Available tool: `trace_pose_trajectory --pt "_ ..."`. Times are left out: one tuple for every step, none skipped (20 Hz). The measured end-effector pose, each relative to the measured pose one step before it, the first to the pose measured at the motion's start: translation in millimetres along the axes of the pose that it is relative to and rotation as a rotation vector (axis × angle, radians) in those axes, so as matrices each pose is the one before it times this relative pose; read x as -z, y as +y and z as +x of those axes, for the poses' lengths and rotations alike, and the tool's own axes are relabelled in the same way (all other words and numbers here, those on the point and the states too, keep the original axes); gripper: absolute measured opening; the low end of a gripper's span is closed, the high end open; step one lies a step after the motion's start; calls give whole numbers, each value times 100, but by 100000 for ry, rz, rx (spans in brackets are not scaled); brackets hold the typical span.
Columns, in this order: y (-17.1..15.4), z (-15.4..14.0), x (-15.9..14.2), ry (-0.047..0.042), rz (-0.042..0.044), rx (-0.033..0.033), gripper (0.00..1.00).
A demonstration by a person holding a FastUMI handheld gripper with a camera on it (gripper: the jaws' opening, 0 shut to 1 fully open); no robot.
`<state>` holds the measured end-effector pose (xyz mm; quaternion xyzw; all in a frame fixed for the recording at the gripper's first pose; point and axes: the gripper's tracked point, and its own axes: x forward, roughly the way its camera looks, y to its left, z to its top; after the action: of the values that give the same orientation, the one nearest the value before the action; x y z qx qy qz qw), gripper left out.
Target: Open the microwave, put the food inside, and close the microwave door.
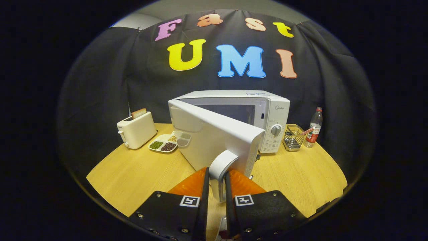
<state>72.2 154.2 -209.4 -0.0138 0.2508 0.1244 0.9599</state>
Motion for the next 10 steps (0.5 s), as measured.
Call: trace_pose_trajectory --pt "515 -235 107 -191 114 485 24" --pt "454 -310 60 -329 230 898 24" --pt "373 -207 32 -153 521 868 24" --pt "564 -316 218 -390 849 803 24" --pt "537 -247 105 -374 874 614 24" --pt "752 -167 150 -408 516 410 24" --pt "733 -161 192 -43 59 54 25" --pt "808 -146 398 361 -68 -252 24" --pt "739 -70 330 269 -104 -430 24" --pt "801 -258 139 -169 -176 -389 24"
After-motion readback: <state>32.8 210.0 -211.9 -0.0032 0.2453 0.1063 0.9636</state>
